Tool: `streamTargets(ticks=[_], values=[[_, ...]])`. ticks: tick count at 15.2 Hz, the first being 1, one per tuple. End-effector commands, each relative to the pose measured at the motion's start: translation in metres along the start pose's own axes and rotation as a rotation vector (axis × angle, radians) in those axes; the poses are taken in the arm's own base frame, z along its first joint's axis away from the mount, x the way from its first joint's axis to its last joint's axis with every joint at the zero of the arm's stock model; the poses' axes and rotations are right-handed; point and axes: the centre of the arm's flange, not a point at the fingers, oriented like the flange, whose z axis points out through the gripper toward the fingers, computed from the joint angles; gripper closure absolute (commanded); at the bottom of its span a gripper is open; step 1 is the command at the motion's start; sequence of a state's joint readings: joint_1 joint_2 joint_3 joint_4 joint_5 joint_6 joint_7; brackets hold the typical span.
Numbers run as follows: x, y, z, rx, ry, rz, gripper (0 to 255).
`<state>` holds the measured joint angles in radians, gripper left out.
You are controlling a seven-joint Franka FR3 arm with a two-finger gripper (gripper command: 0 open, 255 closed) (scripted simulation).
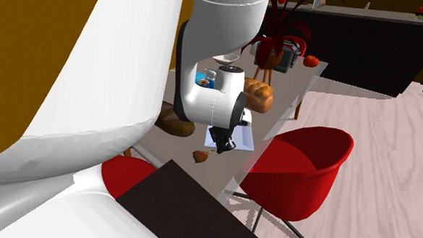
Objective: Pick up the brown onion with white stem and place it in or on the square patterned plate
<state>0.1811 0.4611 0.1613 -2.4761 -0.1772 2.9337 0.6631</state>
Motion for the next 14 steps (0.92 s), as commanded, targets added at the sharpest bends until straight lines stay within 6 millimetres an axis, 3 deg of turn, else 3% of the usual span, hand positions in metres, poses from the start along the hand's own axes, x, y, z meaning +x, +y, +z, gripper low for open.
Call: streamTargets(ticks=[1,2,8,14], values=[[0.0,0.0,0.0,0.0,0.0,0.0,255],[0.0,0.0,0.0,0.0,0.0,0.0,0],[-0.044,-0.059,0.007,-0.029,-0.088,-0.075,0],[-0.047,-0.059,0.034,-0.03,-0.089,-0.076,0]])
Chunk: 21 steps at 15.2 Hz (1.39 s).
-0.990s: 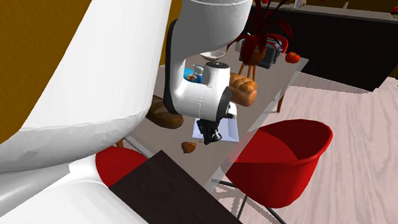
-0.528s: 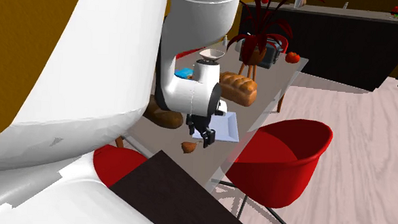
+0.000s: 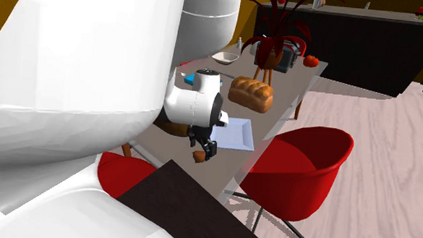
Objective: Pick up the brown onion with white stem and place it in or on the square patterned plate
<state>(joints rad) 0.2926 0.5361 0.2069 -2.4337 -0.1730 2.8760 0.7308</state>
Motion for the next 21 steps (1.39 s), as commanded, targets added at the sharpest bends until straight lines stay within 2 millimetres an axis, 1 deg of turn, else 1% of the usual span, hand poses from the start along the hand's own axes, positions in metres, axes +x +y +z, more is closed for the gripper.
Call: streamTargets(ticks=[1,2,10,11,20,21], values=[[-0.0008,-0.0004,0.0102,0.0,0.0,0.0,0],[-0.0008,-0.0004,0.0185,0.0,0.0,0.0,0],[-0.0008,-0.0004,0.0185,0.0,0.0,0.0,0],[-0.0008,-0.0004,0.0185,0.0,0.0,0.0,255],[-0.0008,-0.0004,0.0185,0.0,0.0,0.0,255],[-0.0014,-0.0004,0.0133,0.0,0.0,0.0,255]])
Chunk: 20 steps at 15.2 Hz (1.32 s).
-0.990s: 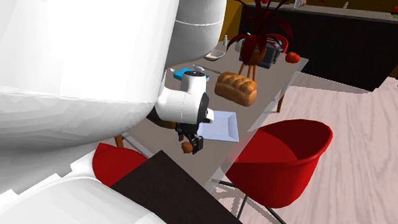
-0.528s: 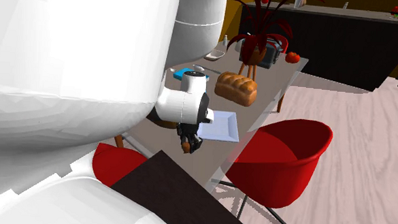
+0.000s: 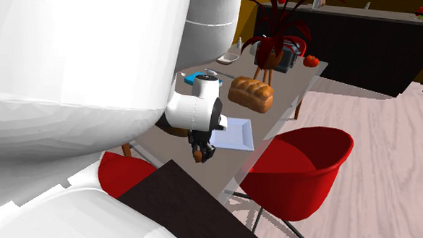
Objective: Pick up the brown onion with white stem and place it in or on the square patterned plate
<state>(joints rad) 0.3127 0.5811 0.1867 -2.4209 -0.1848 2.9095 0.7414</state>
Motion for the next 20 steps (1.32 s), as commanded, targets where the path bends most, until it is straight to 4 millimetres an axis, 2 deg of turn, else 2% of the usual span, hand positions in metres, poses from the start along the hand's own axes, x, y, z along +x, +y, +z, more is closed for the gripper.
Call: streamTargets(ticks=[1,17,20], values=[[-0.001,0.0,-0.008,0.0,0.0,0.0,255],[-0.009,-0.001,-0.088,0.0,0.0,0.0,255],[0.03,-0.008,-0.093,0.0,0.0,0.0,255]])
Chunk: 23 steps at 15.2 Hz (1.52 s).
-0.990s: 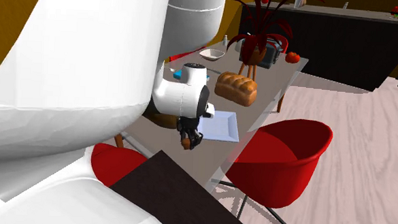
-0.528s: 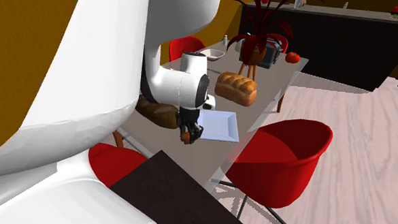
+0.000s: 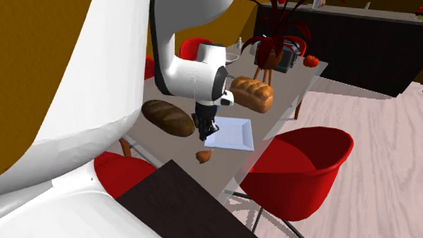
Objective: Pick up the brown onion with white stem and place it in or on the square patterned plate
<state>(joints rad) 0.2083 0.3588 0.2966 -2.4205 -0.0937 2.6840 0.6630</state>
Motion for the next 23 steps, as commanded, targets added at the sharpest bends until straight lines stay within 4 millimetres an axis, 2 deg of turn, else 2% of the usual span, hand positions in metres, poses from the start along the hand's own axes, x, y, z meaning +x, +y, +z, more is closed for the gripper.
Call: streamTargets(ticks=[1,2,3,8,15,23], values=[[0.026,-0.004,-0.004,0.0,0.0,0.0,255],[0.012,-0.004,-0.001,0.0,0.0,0.0,255],[0.012,-0.004,-0.001,0.0,0.0,0.0,0],[0.008,0.034,0.056,0.085,-0.019,0.112,0],[0.007,0.03,0.093,0.085,-0.019,0.112,0],[0.007,0.03,0.096,0.085,-0.019,0.112,0]])
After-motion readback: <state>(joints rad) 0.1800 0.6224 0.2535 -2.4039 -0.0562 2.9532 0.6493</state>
